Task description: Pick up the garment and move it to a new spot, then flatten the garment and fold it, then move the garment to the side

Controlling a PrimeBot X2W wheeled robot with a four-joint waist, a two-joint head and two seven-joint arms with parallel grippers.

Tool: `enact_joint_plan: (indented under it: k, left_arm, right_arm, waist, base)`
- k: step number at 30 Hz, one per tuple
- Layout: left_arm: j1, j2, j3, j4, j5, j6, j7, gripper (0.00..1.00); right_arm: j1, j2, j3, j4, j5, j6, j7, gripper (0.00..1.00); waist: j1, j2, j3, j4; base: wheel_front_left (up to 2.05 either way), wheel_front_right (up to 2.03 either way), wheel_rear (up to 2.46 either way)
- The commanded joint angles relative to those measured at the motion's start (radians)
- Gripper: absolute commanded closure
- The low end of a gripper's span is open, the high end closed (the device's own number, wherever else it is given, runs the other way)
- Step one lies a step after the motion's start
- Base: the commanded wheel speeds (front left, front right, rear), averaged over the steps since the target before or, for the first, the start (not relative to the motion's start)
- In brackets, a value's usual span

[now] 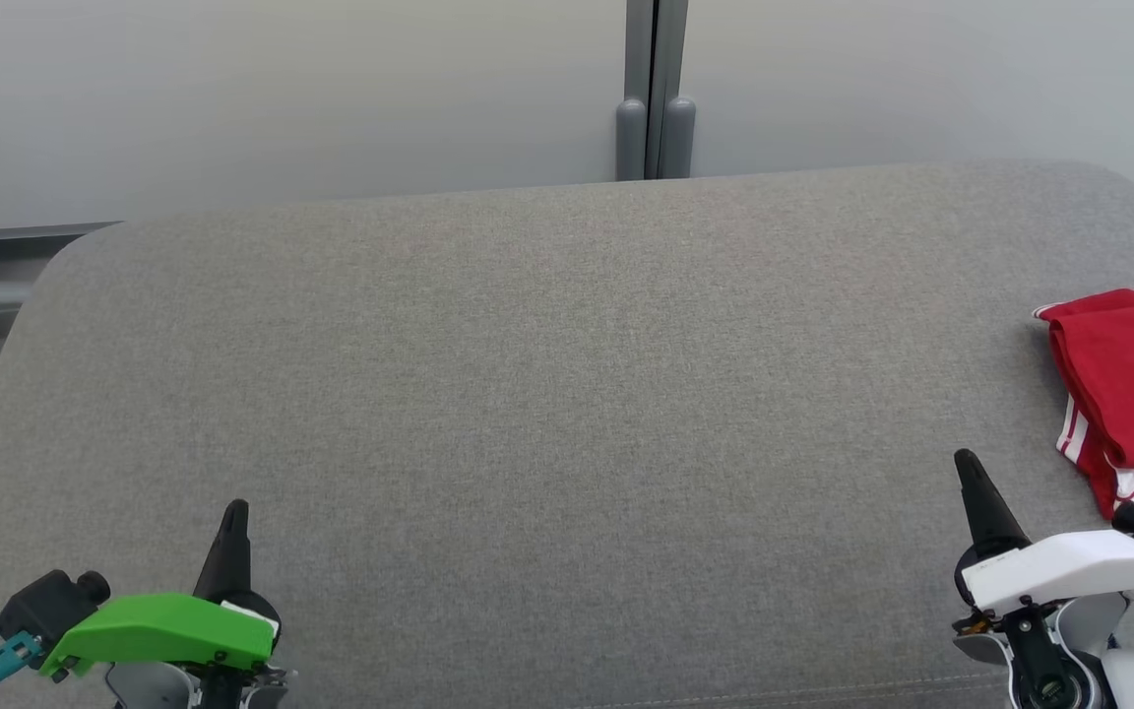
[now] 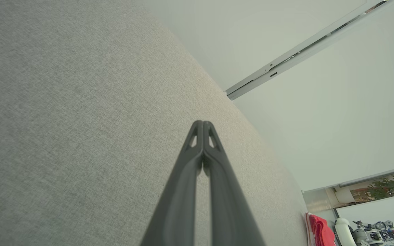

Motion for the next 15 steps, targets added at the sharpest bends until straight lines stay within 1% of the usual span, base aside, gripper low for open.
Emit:
enact_joint_plan:
  k: [1,15]
  left_arm:
    - [-0.031,-0.004,0.02,-0.005,-0.024,-0.013,0.006,1.0]
    - [-0.053,-0.052,0.066,0.019,-0.116,-0.063,0.035,1.0]
  right_arm:
    - [-0.027,-0.005,-0.007,-0.006,0.033,0.0,0.007,1.0]
    - [-0.035,-0.006,-0.037,0.008,0.192,0.0,0.037,1.0]
  waist:
    - [0.0,0.0,0.0,0.0]
    - [0.0,0.0,0.005,-0.002]
  base:
    - [0.0,0.0,0.0]
    - [0.0,0.0,0.0]
